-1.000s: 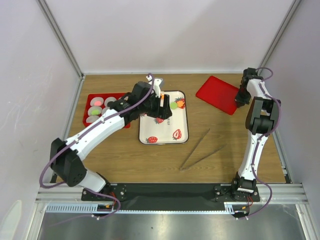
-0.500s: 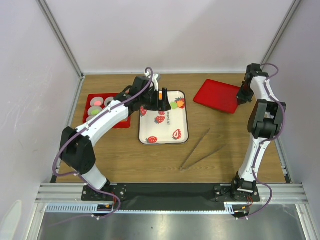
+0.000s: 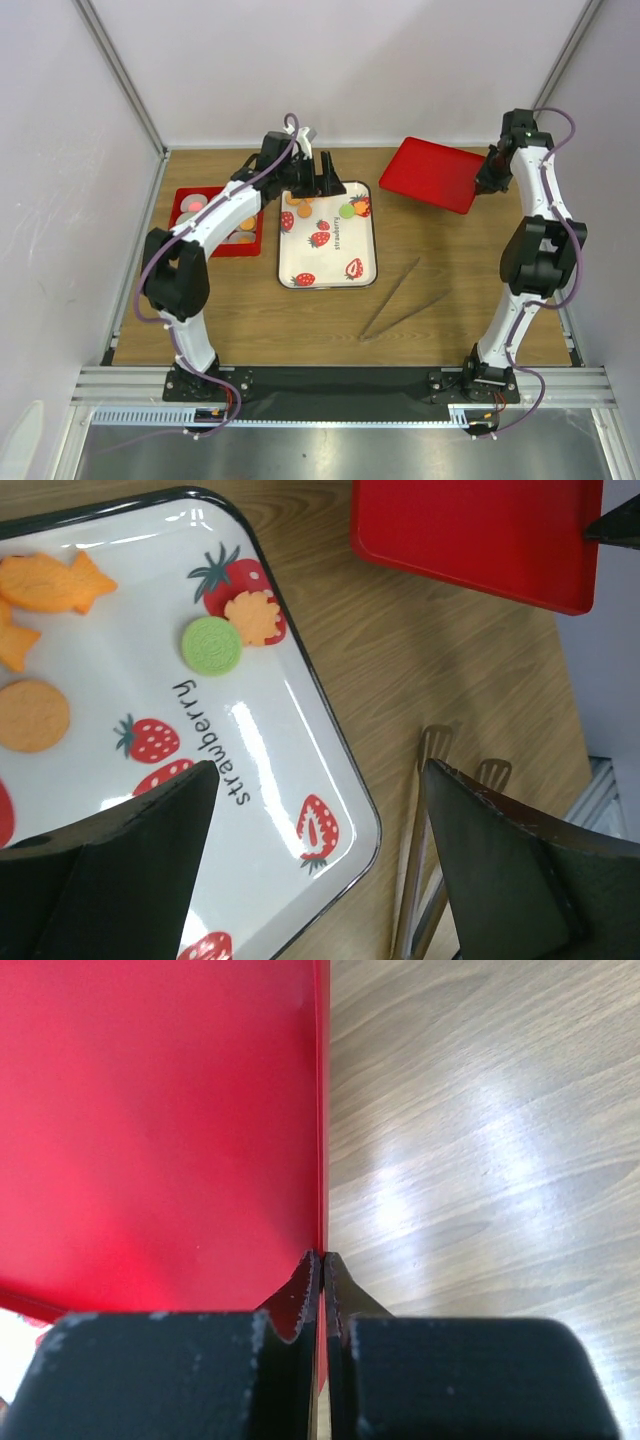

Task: Pack the cookies

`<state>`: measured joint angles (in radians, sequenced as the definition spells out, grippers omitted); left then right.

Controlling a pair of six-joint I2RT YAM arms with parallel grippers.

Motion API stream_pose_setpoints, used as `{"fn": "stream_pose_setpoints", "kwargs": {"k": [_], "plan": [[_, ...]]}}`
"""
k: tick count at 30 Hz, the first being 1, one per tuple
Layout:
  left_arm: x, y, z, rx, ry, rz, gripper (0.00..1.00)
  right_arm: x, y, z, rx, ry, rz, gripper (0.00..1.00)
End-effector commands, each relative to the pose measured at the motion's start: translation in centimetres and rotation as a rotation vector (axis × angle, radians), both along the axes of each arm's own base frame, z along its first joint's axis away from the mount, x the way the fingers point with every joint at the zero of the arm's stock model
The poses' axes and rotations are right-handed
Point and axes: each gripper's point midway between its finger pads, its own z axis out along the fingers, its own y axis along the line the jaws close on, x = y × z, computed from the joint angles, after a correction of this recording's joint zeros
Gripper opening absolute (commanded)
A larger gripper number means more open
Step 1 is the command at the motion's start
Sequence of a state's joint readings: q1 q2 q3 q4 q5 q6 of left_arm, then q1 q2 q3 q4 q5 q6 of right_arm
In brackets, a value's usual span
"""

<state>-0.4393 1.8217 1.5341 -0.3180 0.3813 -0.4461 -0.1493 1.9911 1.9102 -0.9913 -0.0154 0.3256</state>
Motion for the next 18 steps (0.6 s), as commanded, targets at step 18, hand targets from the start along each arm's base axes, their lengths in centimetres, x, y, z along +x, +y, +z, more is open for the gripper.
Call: {"fn": "stream_pose_setpoints", "kwargs": {"k": [18], "plan": [[4.0, -1.9, 4.8, -0.258, -0.035, -0.051, 0.91, -5.0, 13.6, 10.4, 0.138, -0.158, 0.274, 0.00]]}}
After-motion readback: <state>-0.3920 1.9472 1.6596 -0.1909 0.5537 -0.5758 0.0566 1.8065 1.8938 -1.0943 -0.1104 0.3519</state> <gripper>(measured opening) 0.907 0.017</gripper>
